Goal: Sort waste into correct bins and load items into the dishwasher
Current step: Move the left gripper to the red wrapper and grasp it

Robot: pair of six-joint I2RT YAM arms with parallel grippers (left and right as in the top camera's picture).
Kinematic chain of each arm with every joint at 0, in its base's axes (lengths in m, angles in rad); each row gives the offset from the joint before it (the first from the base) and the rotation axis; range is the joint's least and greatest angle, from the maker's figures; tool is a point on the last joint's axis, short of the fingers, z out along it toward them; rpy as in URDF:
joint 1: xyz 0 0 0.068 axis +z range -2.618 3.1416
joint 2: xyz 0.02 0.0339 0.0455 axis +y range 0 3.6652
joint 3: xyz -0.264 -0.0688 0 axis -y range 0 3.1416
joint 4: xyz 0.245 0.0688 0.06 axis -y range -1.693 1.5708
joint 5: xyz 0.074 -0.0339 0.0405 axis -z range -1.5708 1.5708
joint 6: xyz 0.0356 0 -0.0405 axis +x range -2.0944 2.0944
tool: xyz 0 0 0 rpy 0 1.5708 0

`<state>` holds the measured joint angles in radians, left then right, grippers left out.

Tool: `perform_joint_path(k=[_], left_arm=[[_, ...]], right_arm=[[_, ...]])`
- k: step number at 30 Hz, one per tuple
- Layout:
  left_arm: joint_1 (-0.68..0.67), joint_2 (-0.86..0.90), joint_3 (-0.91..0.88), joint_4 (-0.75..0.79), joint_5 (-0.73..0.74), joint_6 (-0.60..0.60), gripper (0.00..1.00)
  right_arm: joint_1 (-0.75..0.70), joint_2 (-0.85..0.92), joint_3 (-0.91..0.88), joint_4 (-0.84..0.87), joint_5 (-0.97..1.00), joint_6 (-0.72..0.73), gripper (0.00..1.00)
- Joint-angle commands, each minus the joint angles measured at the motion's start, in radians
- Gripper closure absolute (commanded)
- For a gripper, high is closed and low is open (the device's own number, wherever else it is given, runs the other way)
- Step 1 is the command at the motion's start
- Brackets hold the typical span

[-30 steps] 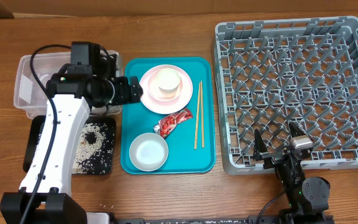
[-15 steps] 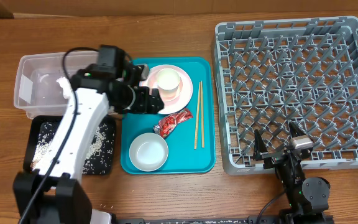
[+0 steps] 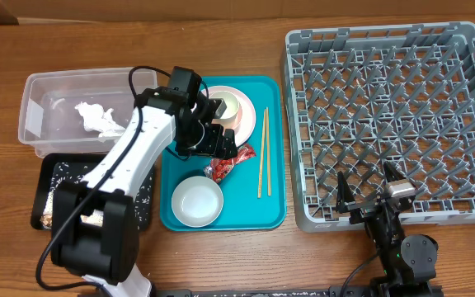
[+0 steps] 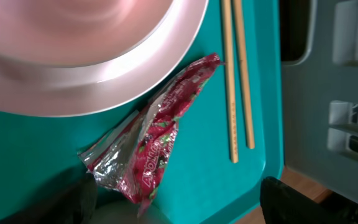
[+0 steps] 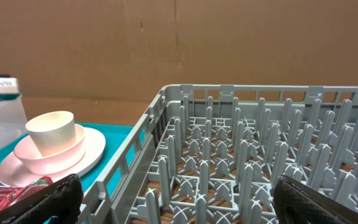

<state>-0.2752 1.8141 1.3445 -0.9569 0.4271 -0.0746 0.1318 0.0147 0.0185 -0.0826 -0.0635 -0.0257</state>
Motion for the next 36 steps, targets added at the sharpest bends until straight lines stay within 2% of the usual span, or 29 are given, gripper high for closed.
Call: perform_joint_path(k=[1, 13, 17, 20, 25, 36], left_arm=[[-0.006, 0.046, 0.012, 0.005, -0.019, 0.015, 0.14], [-0.024, 0.156, 0.012, 0.024, -0.018, -0.009, 0.15], [-0.031, 0.178, 0.012, 0.026, -0.018, -0.008, 0.2], [-0.032, 0.183, 0.012, 0.031, -0.019, -0.008, 0.27], [-0.032, 0.183, 0.012, 0.035, -0.019, -0.008, 0.47], [-0.032, 0.183, 0.012, 0.032, -0.018, -0.011, 0.74]], right_arm=[[0.005, -0.012, -0.011, 0.005, -0.001, 0.003, 0.0], [0.005, -0.012, -0.011, 0.005, -0.001, 0.003, 0.0], [0.005, -0.012, -0.011, 0.005, -0.001, 0.003, 0.0], [0.005, -0.012, -0.011, 0.005, -0.001, 0.003, 0.0], [0.005, -0.012, -0.011, 0.005, -0.001, 0.003, 0.0], [0.005, -0.012, -0.011, 0.005, -0.001, 0.003, 0.0]])
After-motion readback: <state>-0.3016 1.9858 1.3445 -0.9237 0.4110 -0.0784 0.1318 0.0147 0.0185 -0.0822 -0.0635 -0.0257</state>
